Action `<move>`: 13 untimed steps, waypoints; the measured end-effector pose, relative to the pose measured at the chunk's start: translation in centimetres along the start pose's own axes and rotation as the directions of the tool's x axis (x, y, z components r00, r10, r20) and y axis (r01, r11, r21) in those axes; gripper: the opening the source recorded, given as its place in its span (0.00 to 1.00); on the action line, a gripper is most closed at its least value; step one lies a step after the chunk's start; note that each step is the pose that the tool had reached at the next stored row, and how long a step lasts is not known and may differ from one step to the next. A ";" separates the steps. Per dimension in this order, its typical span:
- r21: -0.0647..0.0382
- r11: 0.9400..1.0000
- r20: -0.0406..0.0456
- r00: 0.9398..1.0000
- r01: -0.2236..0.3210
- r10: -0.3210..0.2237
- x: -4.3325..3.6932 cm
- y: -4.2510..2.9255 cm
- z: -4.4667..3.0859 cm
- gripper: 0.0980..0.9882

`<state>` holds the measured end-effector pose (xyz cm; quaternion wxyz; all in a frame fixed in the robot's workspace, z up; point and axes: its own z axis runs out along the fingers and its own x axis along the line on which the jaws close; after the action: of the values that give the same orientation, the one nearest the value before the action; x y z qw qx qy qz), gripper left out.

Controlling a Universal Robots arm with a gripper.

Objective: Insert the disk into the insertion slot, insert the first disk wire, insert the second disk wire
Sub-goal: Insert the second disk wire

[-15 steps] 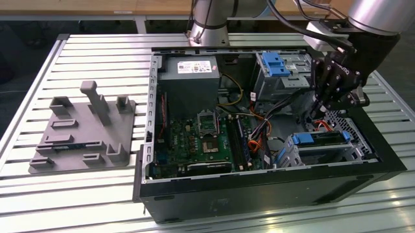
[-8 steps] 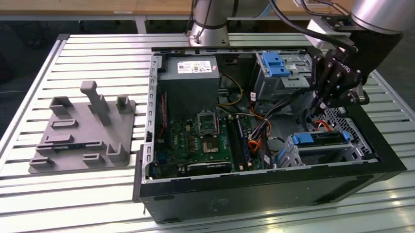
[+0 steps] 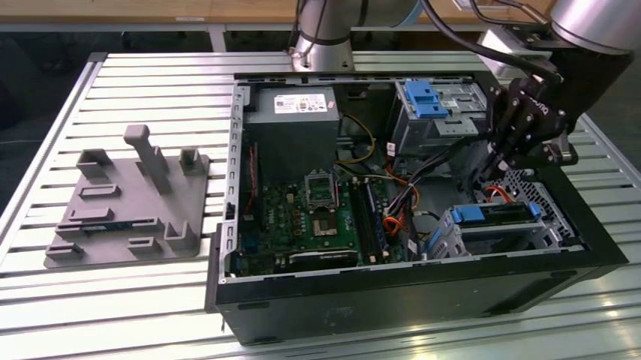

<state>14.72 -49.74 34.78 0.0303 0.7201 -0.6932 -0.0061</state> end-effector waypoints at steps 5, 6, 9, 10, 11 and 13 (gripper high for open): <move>-0.005 1.000 0.000 1.000 -0.002 0.002 0.80 -0.09 0.04 0.06; -0.007 1.000 0.000 1.000 -0.003 0.003 0.95 -0.12 0.04 0.06; -0.010 1.000 0.001 1.000 -0.015 0.015 1.08 -0.15 0.08 0.06; -0.010 1.000 0.002 1.000 -0.025 0.025 1.08 -0.15 0.09 0.06; -0.011 0.999 0.002 0.999 -0.037 0.037 1.08 -0.16 0.12 0.06; -0.011 0.998 0.003 0.998 -0.061 0.061 1.08 -0.16 0.17 0.06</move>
<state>14.91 -50.82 34.64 0.0332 0.6986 -0.7147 -0.0104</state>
